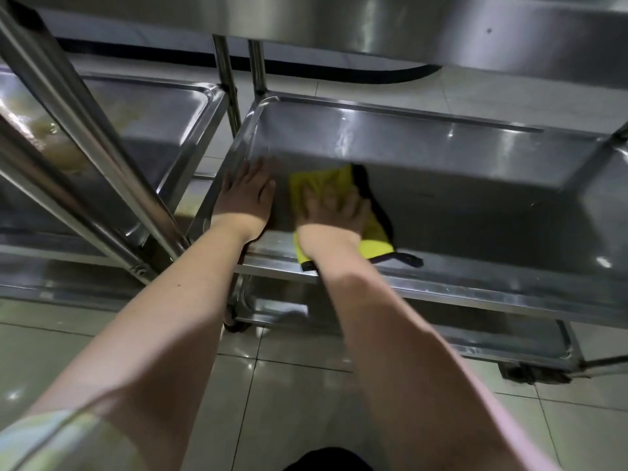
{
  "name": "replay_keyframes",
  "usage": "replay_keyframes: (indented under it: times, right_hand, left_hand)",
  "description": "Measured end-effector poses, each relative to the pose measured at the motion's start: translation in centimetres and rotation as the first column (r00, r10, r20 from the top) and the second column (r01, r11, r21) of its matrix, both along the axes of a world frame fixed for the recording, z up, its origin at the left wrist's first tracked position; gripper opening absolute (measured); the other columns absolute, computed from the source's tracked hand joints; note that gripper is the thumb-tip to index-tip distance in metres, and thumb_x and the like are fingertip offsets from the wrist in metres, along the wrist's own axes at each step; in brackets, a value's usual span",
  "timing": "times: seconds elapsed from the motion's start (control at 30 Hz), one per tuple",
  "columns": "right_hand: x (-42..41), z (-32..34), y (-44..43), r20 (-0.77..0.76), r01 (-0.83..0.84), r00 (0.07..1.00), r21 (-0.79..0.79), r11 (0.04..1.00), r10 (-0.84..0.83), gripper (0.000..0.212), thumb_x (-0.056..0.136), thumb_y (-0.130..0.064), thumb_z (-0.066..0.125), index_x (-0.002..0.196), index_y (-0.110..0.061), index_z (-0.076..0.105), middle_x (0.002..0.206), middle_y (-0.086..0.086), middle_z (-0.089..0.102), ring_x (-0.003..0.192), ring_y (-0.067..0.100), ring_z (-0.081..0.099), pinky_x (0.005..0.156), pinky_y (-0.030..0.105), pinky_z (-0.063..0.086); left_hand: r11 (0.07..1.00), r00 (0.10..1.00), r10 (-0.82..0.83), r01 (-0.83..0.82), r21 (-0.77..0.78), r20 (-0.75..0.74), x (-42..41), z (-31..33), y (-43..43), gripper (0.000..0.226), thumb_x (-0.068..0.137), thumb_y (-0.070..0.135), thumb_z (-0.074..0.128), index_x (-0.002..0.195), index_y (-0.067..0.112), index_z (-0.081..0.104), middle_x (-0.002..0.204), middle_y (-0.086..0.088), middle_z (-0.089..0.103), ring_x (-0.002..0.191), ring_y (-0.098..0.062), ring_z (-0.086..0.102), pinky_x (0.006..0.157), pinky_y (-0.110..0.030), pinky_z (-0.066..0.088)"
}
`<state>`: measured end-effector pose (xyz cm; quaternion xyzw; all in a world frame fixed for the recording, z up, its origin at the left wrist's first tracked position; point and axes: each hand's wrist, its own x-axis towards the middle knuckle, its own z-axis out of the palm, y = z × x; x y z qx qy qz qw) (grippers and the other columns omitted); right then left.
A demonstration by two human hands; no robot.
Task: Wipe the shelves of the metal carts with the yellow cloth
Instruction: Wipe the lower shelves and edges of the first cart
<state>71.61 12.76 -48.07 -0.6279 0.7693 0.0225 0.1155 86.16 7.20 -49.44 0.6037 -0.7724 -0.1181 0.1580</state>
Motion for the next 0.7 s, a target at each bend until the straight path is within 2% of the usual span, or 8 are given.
replay_keyframes:
  times: [0.1, 0.17, 0.23, 0.33, 0.43, 0.5, 0.57, 0.7]
  right_hand:
    - [3.2, 0.3, 0.3, 0.076, -0.161, 0.984, 0.002, 0.987, 0.160, 0.054, 0.100, -0.053, 0.024, 0.152, -0.047, 0.013, 0.165, -0.005, -0.003, 0.148, 0.039, -0.011, 0.115, 0.058, -0.014]
    - [0.9, 1.3, 0.6, 0.223, -0.203, 0.951, -0.073, 0.976, 0.214, 0.051, 0.101, -0.045, 0.031, 0.151, -0.043, 0.022, 0.163, -0.002, 0.014, 0.149, 0.034, 0.006, 0.119, 0.051, 0.000]
    - [-3.9, 2.0, 1.4, 0.332, -0.099, 0.931, -0.166, 0.981, 0.150, 0.047, 0.101, -0.035, 0.035, 0.148, -0.037, 0.033, 0.157, 0.002, 0.031, 0.145, 0.030, 0.024, 0.116, 0.047, 0.019]
    - [-11.1, 1.1, 4.7, 0.179, 0.008, 0.984, -0.112, 0.994, 0.012, 0.051, 0.103, -0.033, 0.032, 0.153, -0.041, 0.021, 0.163, -0.012, 0.014, 0.151, 0.022, 0.005, 0.120, 0.052, 0.005]
    - [-13.0, -0.3, 6.9, 0.050, -0.059, 0.997, -0.076, 0.995, 0.063, 0.052, 0.105, -0.038, 0.025, 0.154, -0.043, 0.009, 0.163, -0.016, 0.001, 0.151, 0.026, -0.005, 0.120, 0.052, -0.003]
    - [-12.7, -0.5, 6.6, 0.062, -0.065, 0.996, -0.090, 0.994, 0.070, 0.051, 0.105, -0.039, 0.022, 0.154, -0.045, 0.007, 0.163, -0.017, -0.001, 0.151, 0.026, -0.006, 0.119, 0.052, -0.005]
    - [-12.5, -0.3, 6.4, 0.097, -0.043, 0.994, -0.092, 0.995, 0.052, 0.050, 0.105, -0.041, 0.019, 0.153, -0.046, 0.010, 0.163, -0.018, 0.000, 0.151, 0.024, -0.007, 0.119, 0.052, -0.006]
    - [-13.1, -0.4, 6.6, 0.151, -0.028, 0.988, -0.098, 0.995, 0.043, 0.048, 0.105, -0.041, 0.017, 0.153, -0.046, 0.016, 0.163, -0.019, 0.004, 0.151, 0.019, -0.004, 0.120, 0.048, -0.005]
  left_hand:
    - [1.000, 0.998, 0.001, -0.003, -0.020, -0.065, 0.3, 0.0, 0.0, 0.049, 0.107, 0.033, 0.024, 0.155, 0.031, 0.014, 0.164, 0.000, 0.007, 0.151, -0.017, 0.002, 0.119, -0.036, -0.005]
    - [1.000, 0.999, -0.010, 0.010, -0.008, -0.032, 0.2, 0.1, 0.0, 0.053, 0.105, 0.043, 0.026, 0.155, 0.035, 0.013, 0.164, 0.000, 0.005, 0.151, -0.019, 0.001, 0.121, -0.039, -0.004]
    - [1.000, 0.999, -0.025, 0.025, -0.007, 0.025, -0.1, 0.2, 0.0, 0.063, 0.099, 0.058, 0.032, 0.155, 0.039, 0.009, 0.164, 0.001, 0.000, 0.151, -0.020, -0.003, 0.122, -0.044, -0.004]
    - [0.997, 0.974, -0.022, 0.037, -0.064, 0.224, -0.3, 0.7, 0.1, 0.073, 0.093, 0.069, 0.031, 0.155, 0.041, 0.003, 0.164, -0.001, -0.009, 0.150, -0.025, -0.011, 0.120, -0.050, -0.009]
    - [0.979, 0.898, -0.103, 0.169, -0.118, 0.427, -2.2, 2.3, 0.8, 0.054, 0.100, 0.049, 0.031, 0.152, 0.033, 0.027, 0.164, -0.002, 0.009, 0.151, -0.027, -0.002, 0.119, -0.054, -0.004]
    - [0.987, 0.947, -0.157, 0.163, 0.001, 0.282, -5.7, 3.5, 2.4, 0.051, 0.100, 0.034, 0.038, 0.150, 0.032, 0.032, 0.163, -0.001, 0.017, 0.151, -0.026, 0.006, 0.121, -0.050, 0.001]
    - [0.977, 0.990, -0.058, 0.029, 0.209, 0.131, -9.5, 3.6, 4.5, 0.056, 0.100, 0.048, 0.034, 0.154, 0.036, 0.020, 0.165, -0.002, 0.004, 0.151, -0.026, -0.001, 0.119, -0.053, -0.001]
    - [0.969, 0.959, 0.043, -0.108, 0.221, 0.280, -11.8, 1.8, 7.4, 0.075, 0.088, 0.077, 0.020, 0.153, 0.047, -0.001, 0.164, 0.003, -0.013, 0.149, -0.027, -0.016, 0.110, -0.067, -0.012]
